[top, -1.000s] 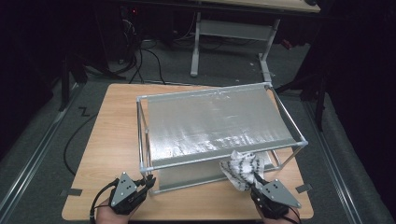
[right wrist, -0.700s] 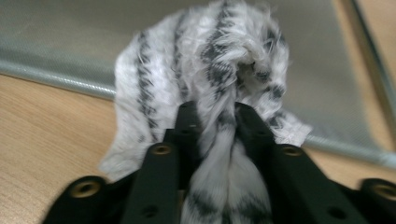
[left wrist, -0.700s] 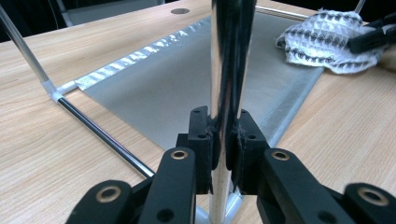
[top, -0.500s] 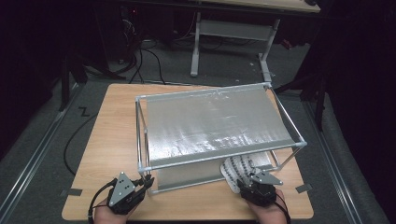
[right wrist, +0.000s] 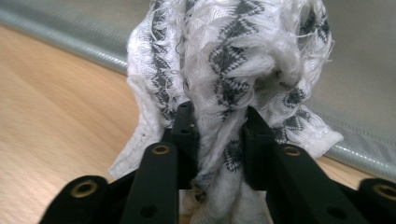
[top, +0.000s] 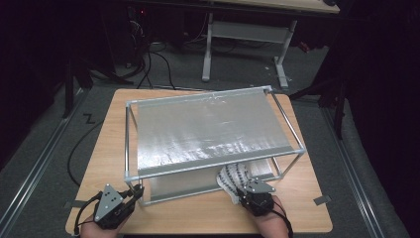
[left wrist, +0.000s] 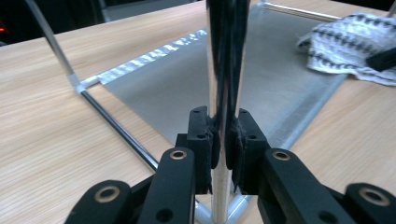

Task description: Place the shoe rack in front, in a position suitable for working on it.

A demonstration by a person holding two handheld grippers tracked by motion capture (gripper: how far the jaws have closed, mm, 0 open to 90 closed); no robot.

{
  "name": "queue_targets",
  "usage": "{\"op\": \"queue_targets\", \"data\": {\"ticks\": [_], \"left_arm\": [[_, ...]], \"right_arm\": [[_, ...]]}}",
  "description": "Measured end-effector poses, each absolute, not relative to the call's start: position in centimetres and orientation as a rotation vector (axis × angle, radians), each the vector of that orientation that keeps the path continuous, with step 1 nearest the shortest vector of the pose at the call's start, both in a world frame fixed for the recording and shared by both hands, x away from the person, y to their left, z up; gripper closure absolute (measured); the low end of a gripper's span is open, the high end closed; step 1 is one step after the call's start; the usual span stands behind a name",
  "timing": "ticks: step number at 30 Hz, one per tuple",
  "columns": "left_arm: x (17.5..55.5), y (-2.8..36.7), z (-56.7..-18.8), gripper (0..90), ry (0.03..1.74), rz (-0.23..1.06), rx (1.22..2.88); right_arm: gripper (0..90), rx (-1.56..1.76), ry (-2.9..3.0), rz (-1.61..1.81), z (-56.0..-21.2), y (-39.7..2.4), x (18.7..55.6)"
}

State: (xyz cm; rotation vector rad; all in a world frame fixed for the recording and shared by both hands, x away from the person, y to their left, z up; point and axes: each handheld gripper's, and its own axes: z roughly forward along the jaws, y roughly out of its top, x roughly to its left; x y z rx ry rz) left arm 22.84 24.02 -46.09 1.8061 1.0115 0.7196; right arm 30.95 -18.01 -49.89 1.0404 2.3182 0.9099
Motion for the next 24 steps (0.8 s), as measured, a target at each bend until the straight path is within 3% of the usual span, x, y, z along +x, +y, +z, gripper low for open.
{"op": "queue_targets", "data": {"ticks": [7,20,24], "left_arm": [[22.9,25.4,-46.1,79.3,1.046,0.736,1.792],[23.3,25.6,-46.1,79.3,1.042,0.747,1.795],[23.3,25.6,-46.1,79.3,1.047,0.749,1.793]], "right_arm": [[75.6,0.977,2.301,0.937,-49.0,-17.1,30.5],[75.9,1.154,1.836,1.040,-41.6,-26.4,29.7],[76.1,1.171,1.813,1.037,-41.1,-27.8,29.9]]}}
